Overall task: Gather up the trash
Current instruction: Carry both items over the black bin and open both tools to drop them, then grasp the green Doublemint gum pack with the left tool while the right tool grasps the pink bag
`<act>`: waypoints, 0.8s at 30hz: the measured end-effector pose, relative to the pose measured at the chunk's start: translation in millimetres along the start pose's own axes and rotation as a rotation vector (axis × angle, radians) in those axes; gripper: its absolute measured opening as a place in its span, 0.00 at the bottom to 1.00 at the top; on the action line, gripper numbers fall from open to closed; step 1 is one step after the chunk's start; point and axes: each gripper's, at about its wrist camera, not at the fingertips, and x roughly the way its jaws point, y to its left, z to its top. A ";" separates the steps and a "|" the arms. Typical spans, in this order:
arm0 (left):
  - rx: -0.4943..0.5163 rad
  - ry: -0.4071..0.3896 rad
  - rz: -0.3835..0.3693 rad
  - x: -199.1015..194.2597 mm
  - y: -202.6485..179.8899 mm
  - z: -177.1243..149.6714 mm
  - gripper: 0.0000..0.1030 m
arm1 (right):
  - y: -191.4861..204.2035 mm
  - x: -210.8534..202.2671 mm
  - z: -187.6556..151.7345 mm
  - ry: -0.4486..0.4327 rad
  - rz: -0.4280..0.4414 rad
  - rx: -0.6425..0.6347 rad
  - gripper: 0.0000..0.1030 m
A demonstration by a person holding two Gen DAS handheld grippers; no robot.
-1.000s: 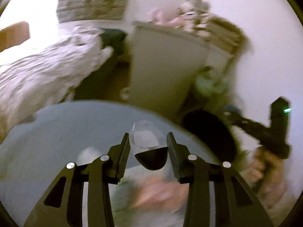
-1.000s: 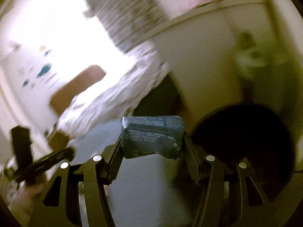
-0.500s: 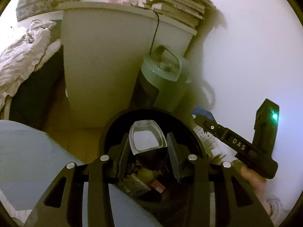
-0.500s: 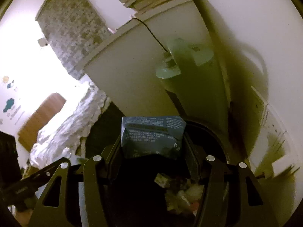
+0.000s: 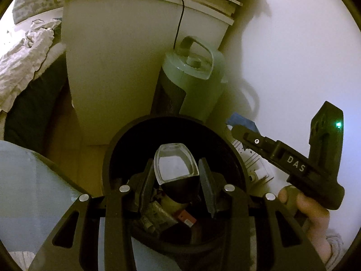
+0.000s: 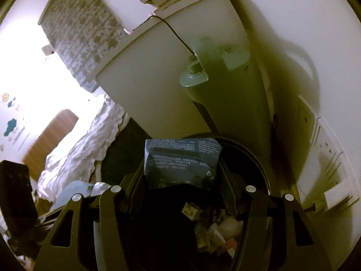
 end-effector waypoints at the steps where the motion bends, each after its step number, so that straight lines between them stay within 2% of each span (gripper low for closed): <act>1: 0.000 0.001 0.000 1.0 0.0 0.0 0.38 | -0.6 0.7 0.9 0.001 0.001 0.002 0.57; 11: 0.013 0.018 0.005 10.9 -4.3 3.2 0.40 | -5.7 4.5 3.6 0.004 0.004 0.024 0.59; 16: 0.013 0.031 0.008 12.3 -5.2 5.3 0.41 | -7.4 1.6 3.6 -0.013 0.006 0.035 0.63; 18: 0.010 0.024 0.012 8.7 -5.2 5.3 0.57 | -7.7 0.5 3.2 -0.019 0.004 0.039 0.66; 20: 0.004 0.004 0.013 2.8 -5.6 5.0 0.68 | -8.0 -0.3 2.7 -0.024 0.001 0.041 0.67; 24: 0.005 -0.022 0.005 -14.4 -7.0 4.0 0.68 | -6.0 -1.1 2.9 -0.034 -0.001 0.040 0.72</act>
